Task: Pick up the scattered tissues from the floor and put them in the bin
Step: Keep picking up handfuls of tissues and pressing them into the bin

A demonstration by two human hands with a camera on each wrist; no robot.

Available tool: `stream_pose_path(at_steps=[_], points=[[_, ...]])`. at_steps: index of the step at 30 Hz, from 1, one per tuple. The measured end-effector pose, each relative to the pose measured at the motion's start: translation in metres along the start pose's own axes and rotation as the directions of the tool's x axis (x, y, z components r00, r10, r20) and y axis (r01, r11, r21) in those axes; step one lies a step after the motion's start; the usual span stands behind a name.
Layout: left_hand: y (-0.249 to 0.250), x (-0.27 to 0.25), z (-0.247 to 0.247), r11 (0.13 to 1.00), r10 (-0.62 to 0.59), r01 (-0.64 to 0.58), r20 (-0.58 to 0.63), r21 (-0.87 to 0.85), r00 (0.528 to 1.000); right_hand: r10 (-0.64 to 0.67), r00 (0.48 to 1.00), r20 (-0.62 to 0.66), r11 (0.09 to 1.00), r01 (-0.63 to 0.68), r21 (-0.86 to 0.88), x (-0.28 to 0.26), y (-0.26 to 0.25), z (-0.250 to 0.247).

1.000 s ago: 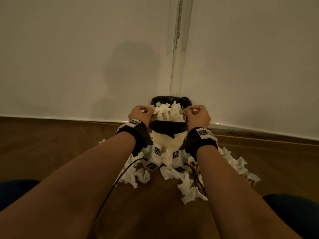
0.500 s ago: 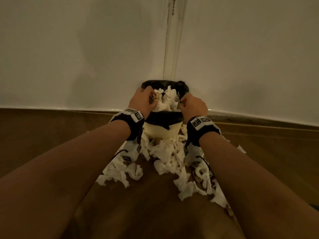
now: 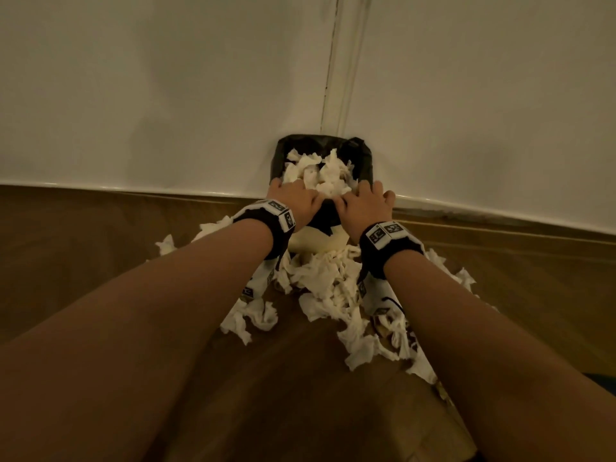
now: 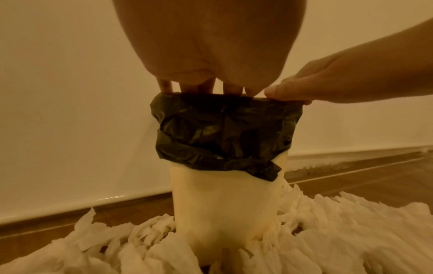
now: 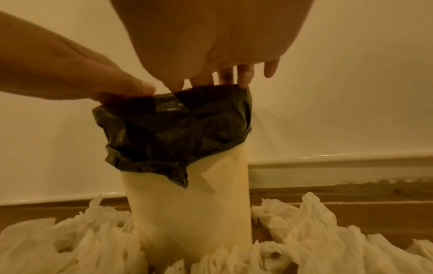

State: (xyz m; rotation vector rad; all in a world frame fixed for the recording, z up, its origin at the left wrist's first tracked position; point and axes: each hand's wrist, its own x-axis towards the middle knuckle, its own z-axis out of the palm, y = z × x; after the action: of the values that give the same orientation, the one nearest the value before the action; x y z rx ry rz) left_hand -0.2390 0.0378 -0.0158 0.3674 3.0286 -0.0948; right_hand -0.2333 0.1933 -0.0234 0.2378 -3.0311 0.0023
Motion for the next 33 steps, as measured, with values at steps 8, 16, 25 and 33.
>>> stream_pose_path(at_steps=[8,16,25,33], points=[[-0.022,-0.024,0.001,0.944,-0.222,0.135,-0.279,-0.300,0.934,0.095,0.965,-0.244,0.991,-0.069,0.113,-0.010,-0.018,-0.011],[-0.078,-0.112,0.062,0.826,-0.488,0.354,-0.241,-0.439,0.839,-0.018,0.975,-0.221,0.941,0.091,0.325,-0.049,-0.081,0.005],[-0.104,-0.214,0.133,0.615,-0.709,0.639,0.030,-0.462,0.704,-0.146,0.946,0.290,0.881,-0.009,0.473,-0.091,-0.137,0.066],[-0.128,-0.250,0.169,0.451,-0.732,0.768,0.303,-0.456,0.610,-0.224,0.727,0.649,0.971,0.106,0.216,-0.103,-0.155,0.117]])
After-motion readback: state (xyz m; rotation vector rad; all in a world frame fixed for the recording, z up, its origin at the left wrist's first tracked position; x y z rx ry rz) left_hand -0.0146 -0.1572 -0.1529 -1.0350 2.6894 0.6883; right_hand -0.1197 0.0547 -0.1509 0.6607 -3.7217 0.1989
